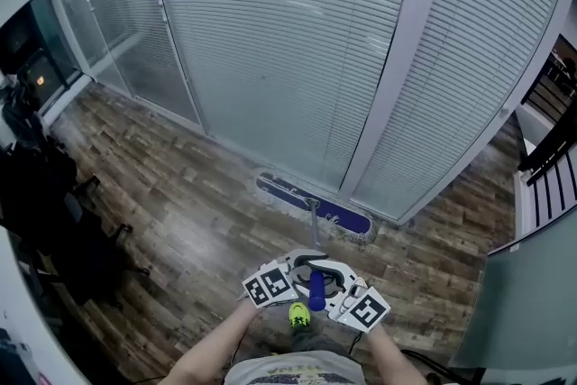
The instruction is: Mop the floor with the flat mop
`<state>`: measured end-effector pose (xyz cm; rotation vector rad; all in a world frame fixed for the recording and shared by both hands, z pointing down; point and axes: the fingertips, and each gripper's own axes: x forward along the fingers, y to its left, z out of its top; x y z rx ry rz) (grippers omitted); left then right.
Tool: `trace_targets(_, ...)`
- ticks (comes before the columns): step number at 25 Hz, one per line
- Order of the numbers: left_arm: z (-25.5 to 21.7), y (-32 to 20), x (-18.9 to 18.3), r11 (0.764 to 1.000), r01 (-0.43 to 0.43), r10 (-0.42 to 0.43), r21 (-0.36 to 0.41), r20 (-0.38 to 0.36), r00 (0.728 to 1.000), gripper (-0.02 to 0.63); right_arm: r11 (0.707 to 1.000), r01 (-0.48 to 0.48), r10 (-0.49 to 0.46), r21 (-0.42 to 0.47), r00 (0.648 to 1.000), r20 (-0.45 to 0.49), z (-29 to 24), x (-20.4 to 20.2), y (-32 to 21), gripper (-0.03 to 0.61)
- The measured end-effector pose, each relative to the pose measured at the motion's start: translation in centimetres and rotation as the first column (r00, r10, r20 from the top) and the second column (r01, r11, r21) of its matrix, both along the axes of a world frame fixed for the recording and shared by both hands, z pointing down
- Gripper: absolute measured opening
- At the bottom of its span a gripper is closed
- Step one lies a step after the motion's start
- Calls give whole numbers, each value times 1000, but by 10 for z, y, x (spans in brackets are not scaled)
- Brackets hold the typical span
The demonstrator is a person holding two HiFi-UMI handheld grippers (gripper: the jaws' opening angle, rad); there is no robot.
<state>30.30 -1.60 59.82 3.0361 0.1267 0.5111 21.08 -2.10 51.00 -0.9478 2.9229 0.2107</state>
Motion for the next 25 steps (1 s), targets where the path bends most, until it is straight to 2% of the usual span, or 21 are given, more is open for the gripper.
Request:
trace_targets(4, 8, 50, -42, 1000, 9, -9, 6, -3, 1000, 190, 999, 12, -17, -49, 994, -106, 23, -39, 54, 183)
trace_targets(8, 2, 116, -96, 999, 35, -35, -1, -17, 999, 190, 998, 48, -52, -35, 990, -128, 20, -94, 121, 184)
trace_targets(10, 3, 153, -126, 999, 50, -50, -9, -20, 999, 190, 998, 62, -62, -7, 995, -82, 12, -126, 158, 184)
trace_targets(11, 4, 172, -140, 998, 56, -57, -11, -21, 998, 190, 998, 66, -67, -13, 993, -92, 15, -140, 178, 184)
trace_targets(13, 5, 212, -165, 998, 69, -69, -15, -22, 997, 190, 995, 72, -84, -67, 977, -195, 32, -162, 220, 184)
trace_targets(14, 4, 231, -175, 997, 75, -75, -19, -22, 997, 192, 994, 74, -88, -77, 977, -196, 32, -172, 239, 184)
trace_targets(16, 1, 267, -191, 996, 87, -87, -23, -20, 996, 193, 995, 82, -90, -65, 987, -131, 18, -189, 275, 184)
trace_targets(20, -5, 323, -212, 992, 122, -123, -22, -22, 992, 193, 986, 111, -136, -121, 966, -219, 29, -207, 337, 184)
trace_targets(25, -4, 388, -222, 985, 170, -170, -36, -10, 985, 193, 981, 155, -177, -118, 961, -212, 27, -216, 405, 184)
